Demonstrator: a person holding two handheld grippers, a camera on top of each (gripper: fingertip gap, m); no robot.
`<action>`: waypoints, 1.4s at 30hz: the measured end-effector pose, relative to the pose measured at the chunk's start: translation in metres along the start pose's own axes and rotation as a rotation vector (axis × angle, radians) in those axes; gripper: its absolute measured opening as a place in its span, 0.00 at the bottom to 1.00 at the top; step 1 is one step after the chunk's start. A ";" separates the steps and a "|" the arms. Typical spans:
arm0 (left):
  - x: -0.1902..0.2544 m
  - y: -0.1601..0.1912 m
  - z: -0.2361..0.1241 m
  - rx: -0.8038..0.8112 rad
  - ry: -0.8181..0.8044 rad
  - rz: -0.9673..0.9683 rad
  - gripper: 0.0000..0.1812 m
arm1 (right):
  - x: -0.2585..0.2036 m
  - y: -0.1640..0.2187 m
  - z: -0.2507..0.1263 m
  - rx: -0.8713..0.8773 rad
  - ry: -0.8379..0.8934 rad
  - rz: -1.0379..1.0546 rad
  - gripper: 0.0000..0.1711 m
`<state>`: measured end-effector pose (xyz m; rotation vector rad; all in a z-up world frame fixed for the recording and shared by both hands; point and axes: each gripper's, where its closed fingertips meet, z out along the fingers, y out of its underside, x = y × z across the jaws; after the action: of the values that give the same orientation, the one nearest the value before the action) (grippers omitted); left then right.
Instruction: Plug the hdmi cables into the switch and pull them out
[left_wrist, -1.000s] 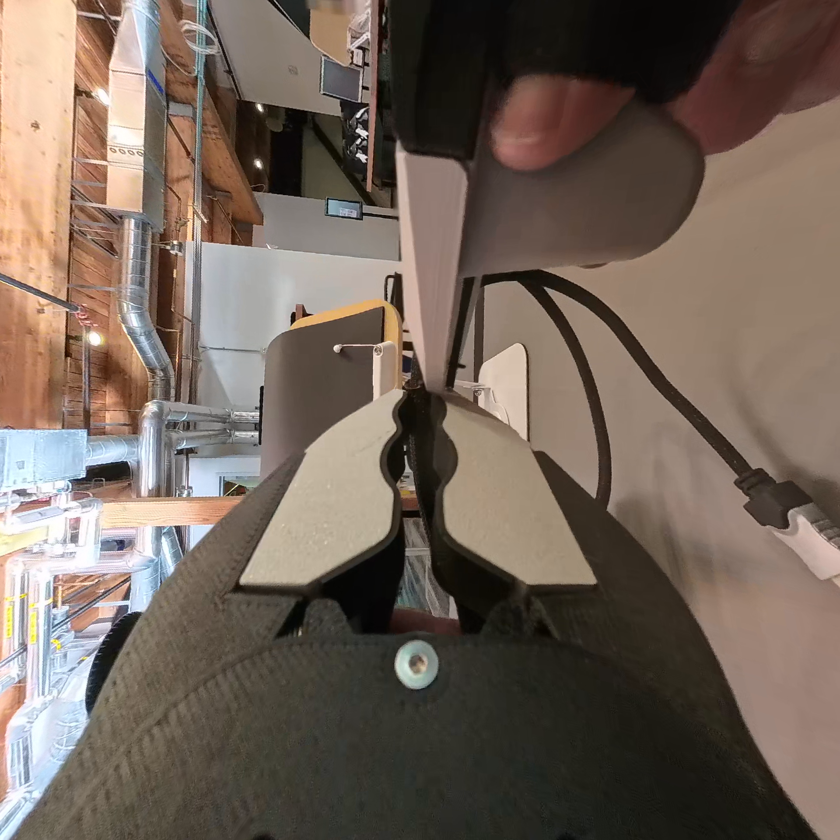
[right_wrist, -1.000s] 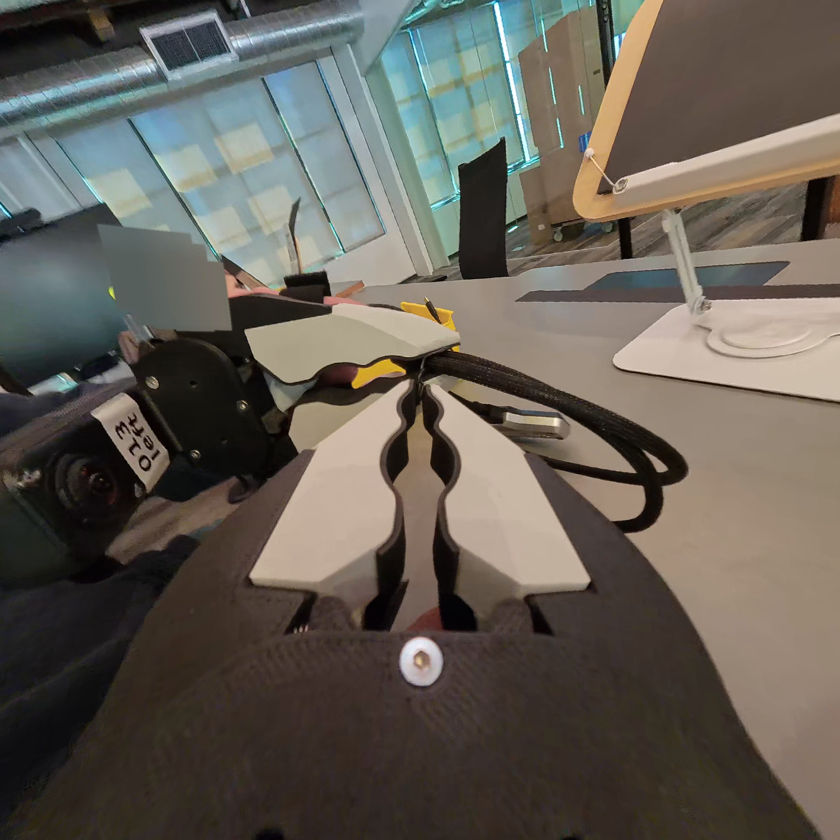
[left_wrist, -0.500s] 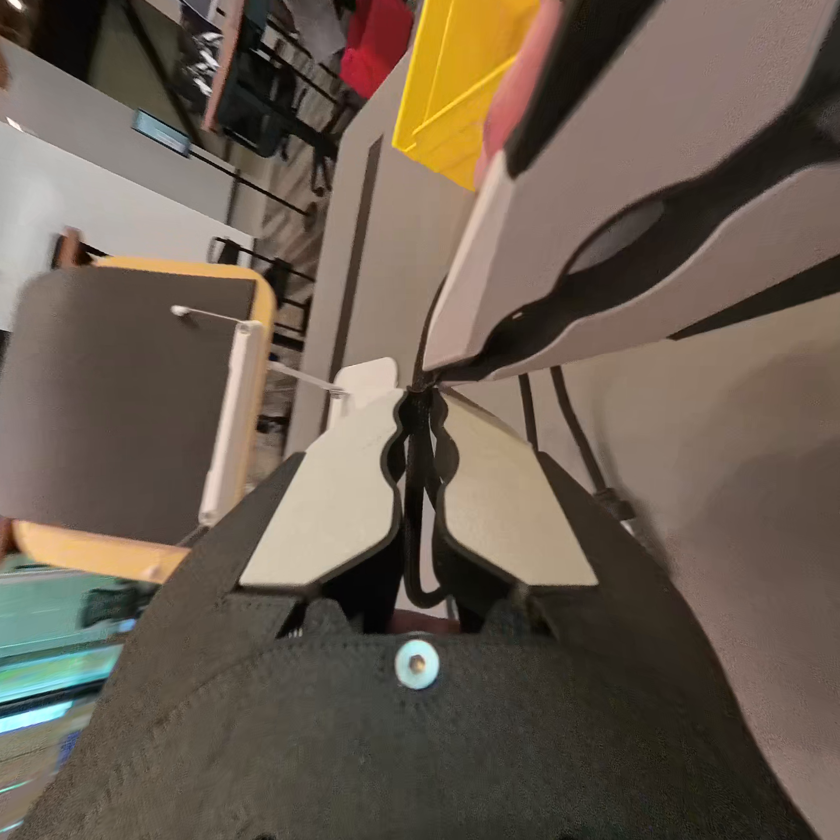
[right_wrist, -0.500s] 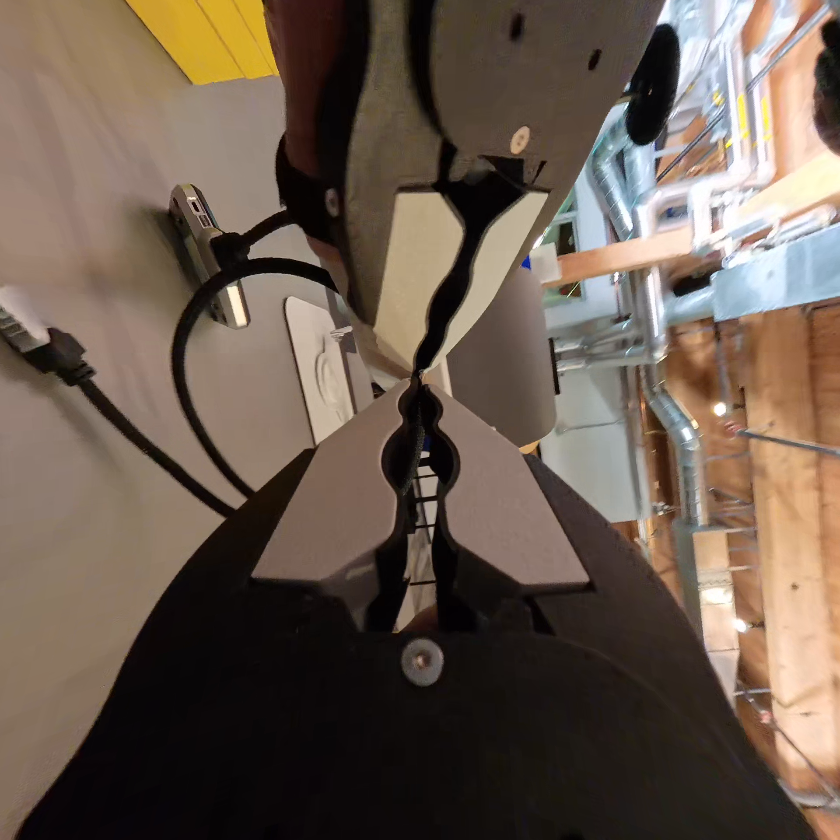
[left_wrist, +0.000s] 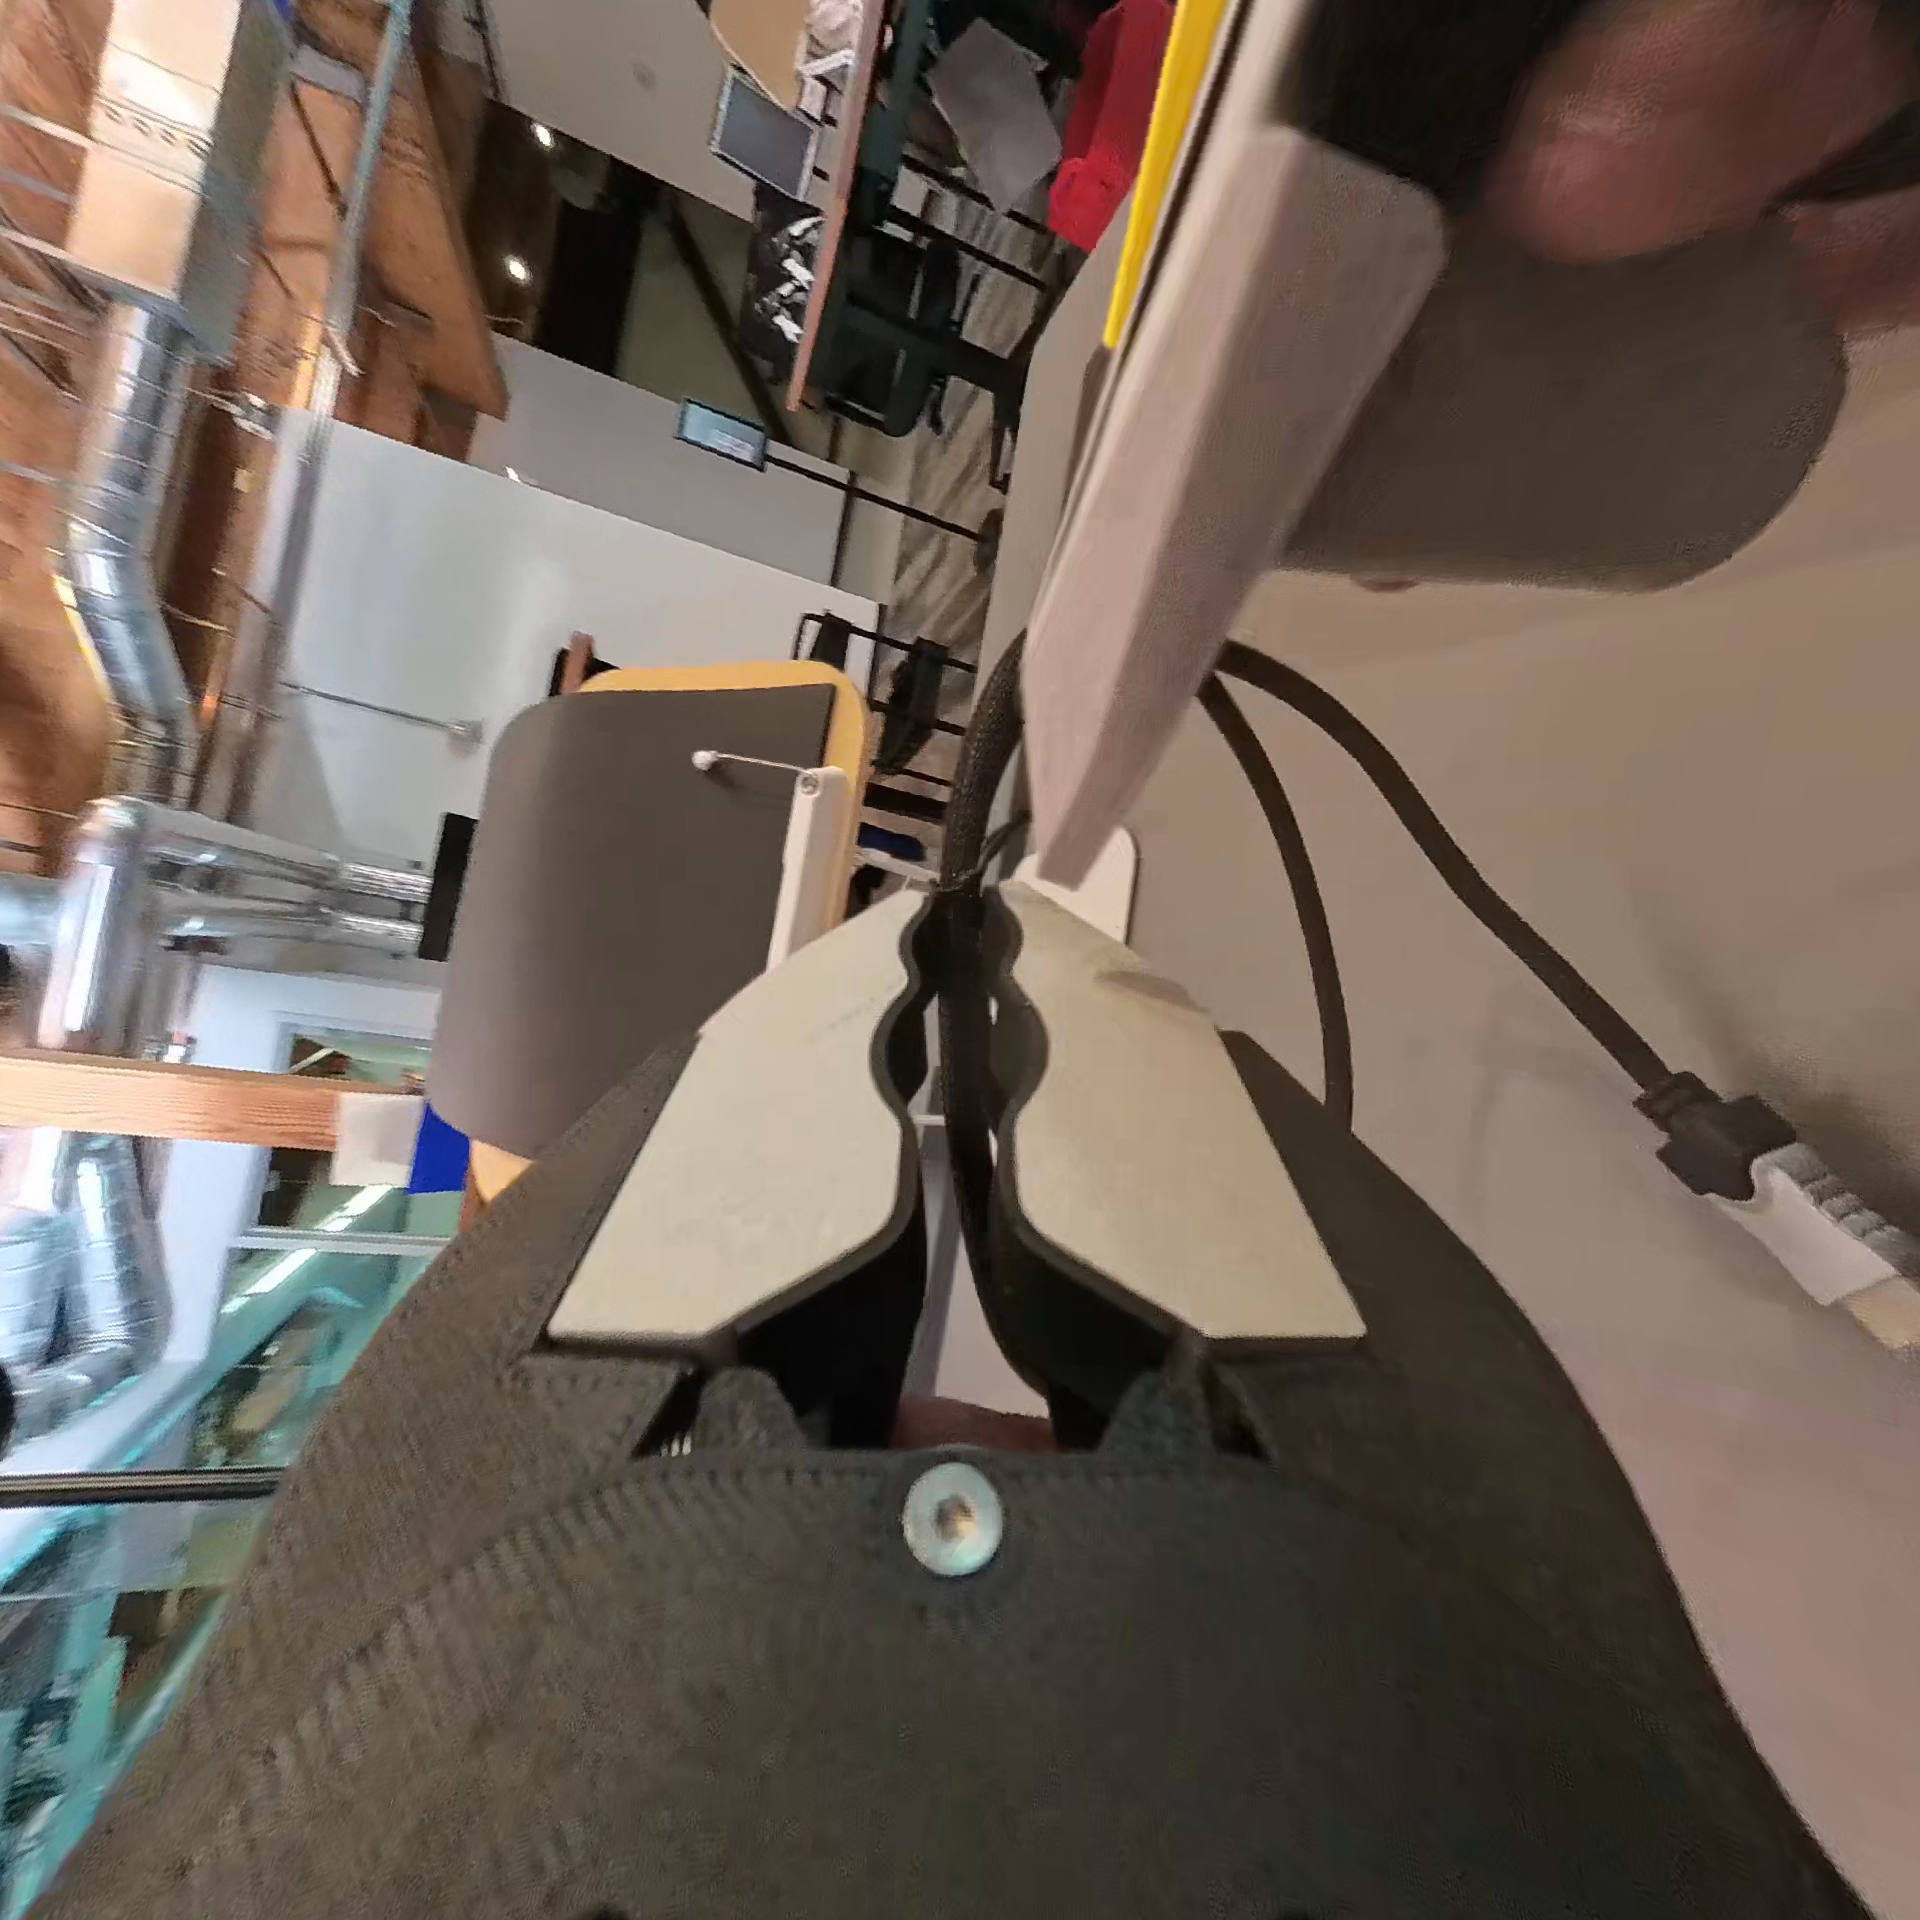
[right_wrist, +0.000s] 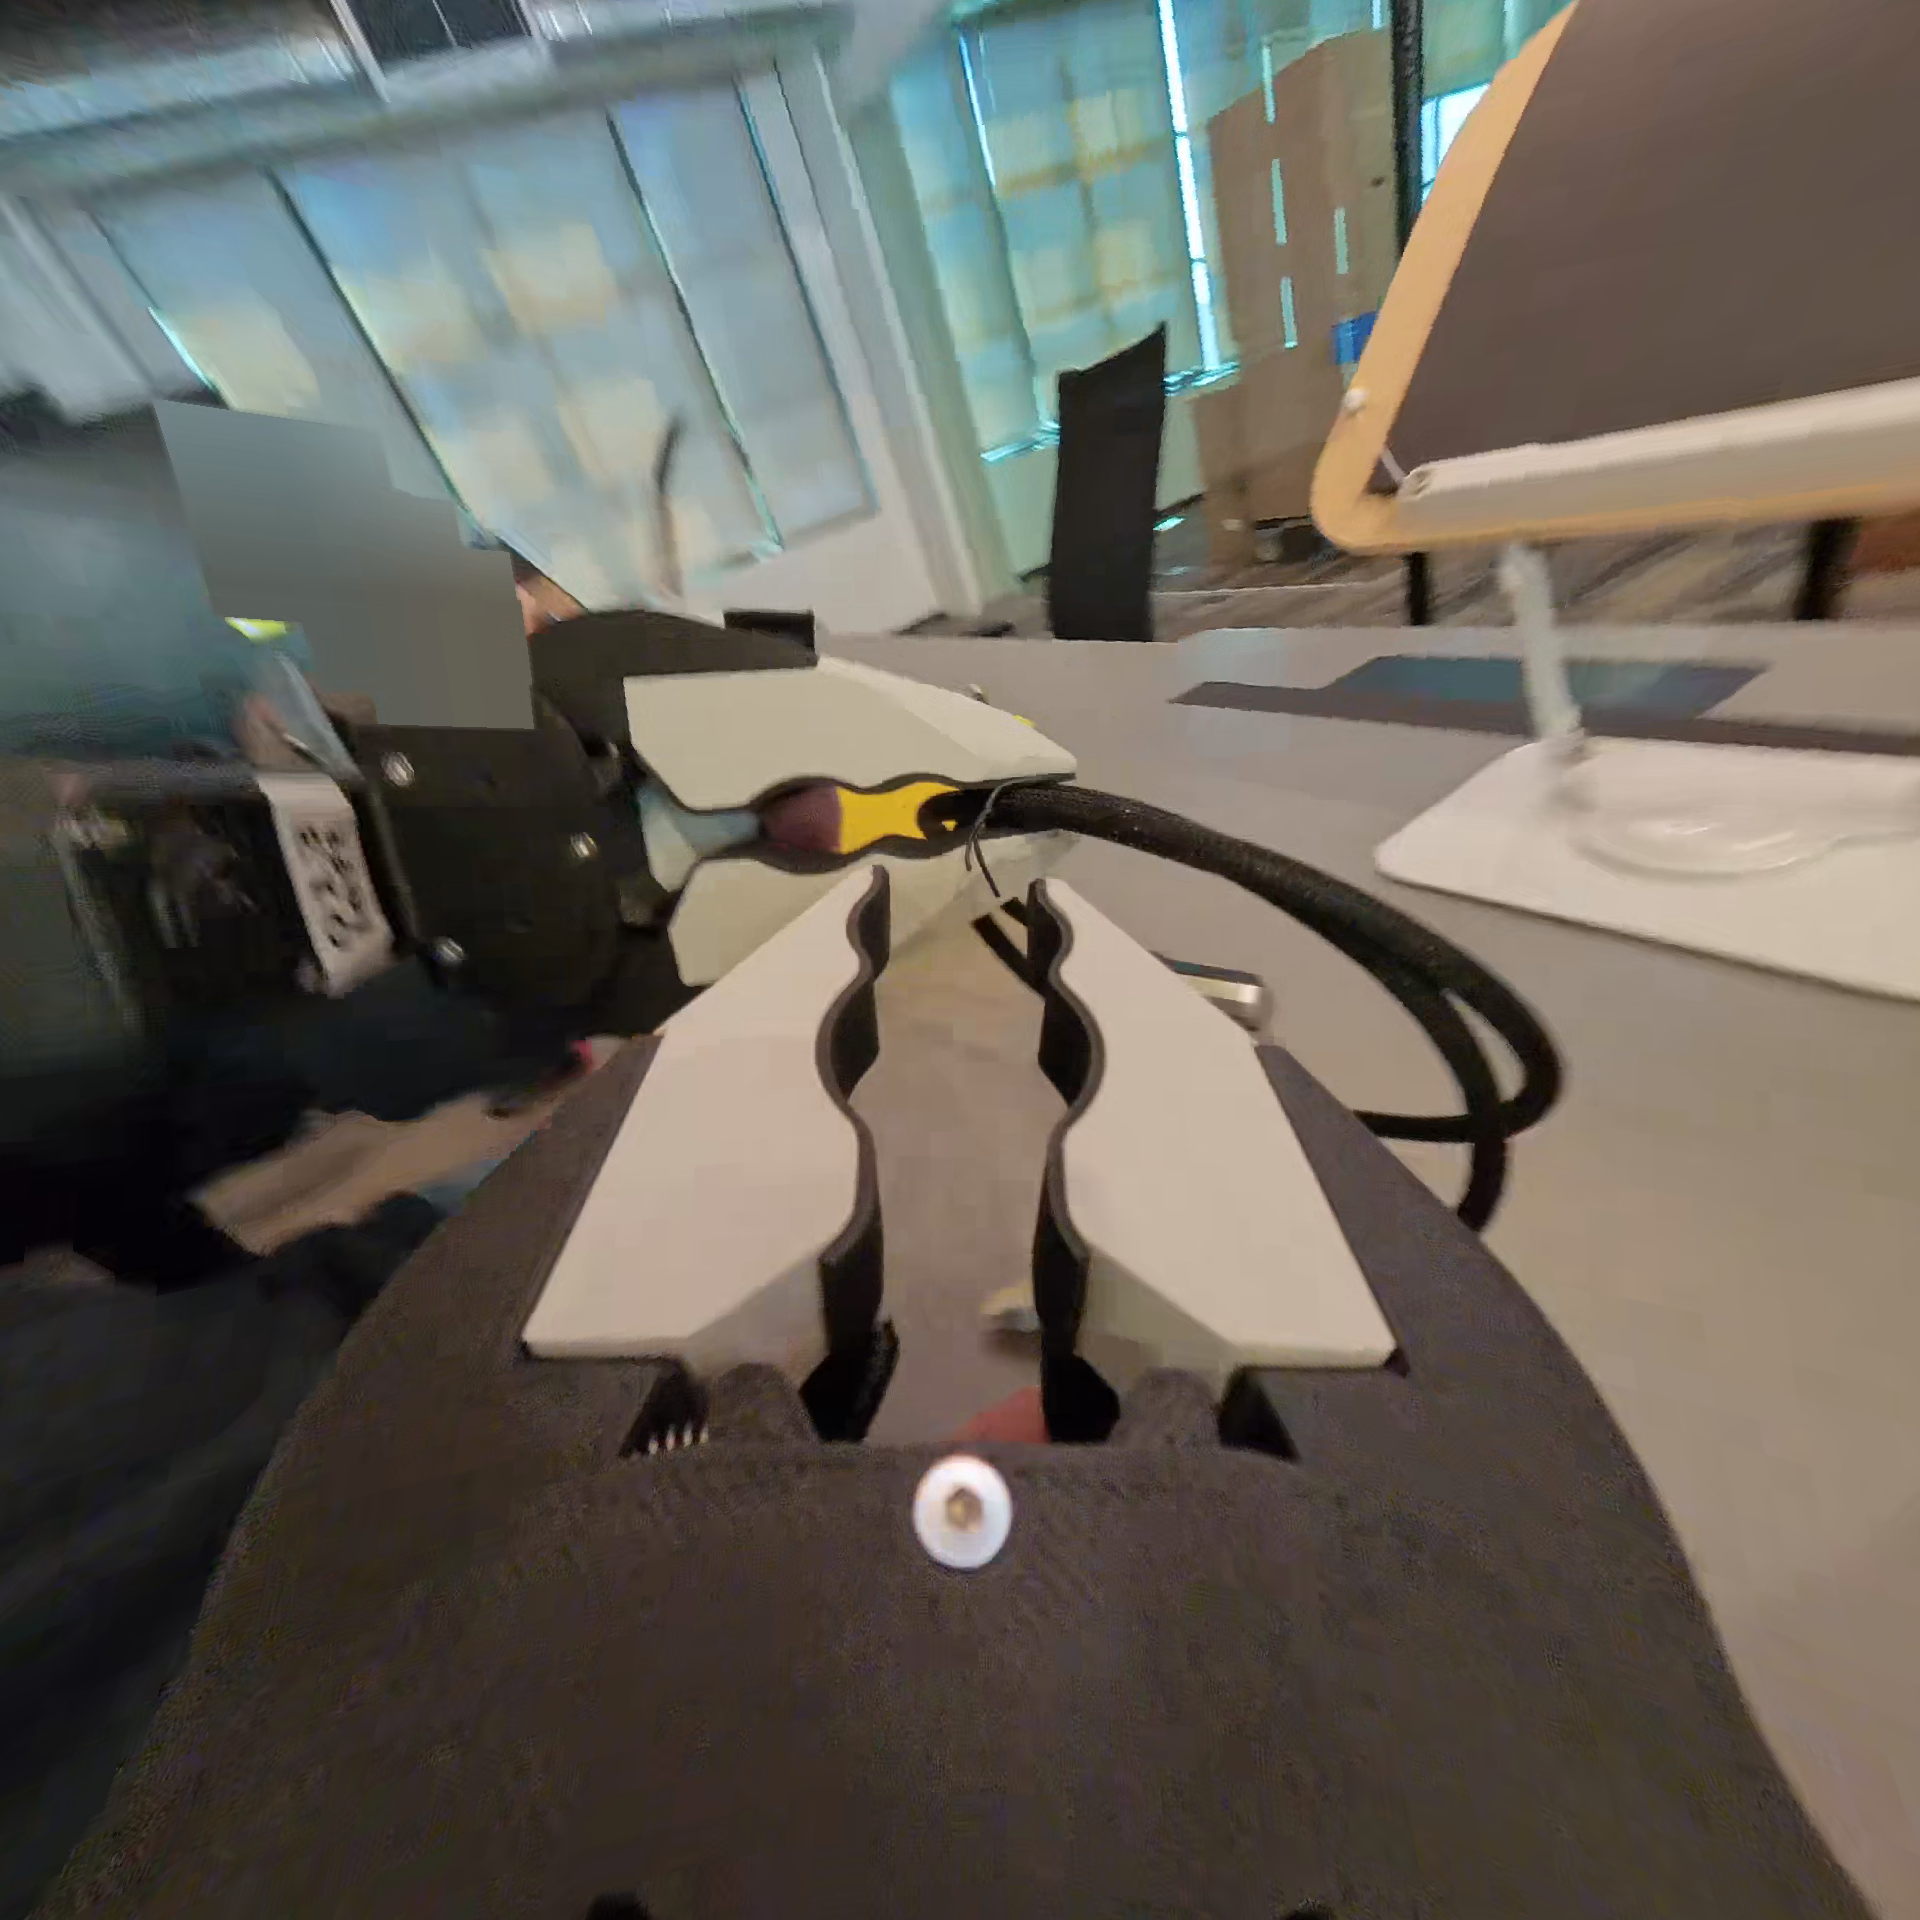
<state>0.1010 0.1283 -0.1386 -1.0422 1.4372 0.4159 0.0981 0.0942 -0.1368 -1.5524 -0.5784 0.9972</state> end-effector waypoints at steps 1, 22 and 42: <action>-0.001 0.000 0.000 0.003 -0.018 0.018 0.03 | -0.001 -0.001 0.001 0.018 -0.033 0.064 0.14; -0.002 -0.002 -0.002 0.030 -0.083 0.101 0.03 | -0.002 0.001 0.010 0.014 -0.016 -0.006 0.00; 0.019 -0.009 -0.005 0.031 0.436 -0.347 0.04 | 0.008 -0.005 0.001 -0.310 0.395 -1.709 0.00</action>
<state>0.1079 0.1136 -0.1526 -1.3849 1.5919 -0.0930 0.1019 0.1021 -0.1339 -0.8758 -1.3926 -0.6973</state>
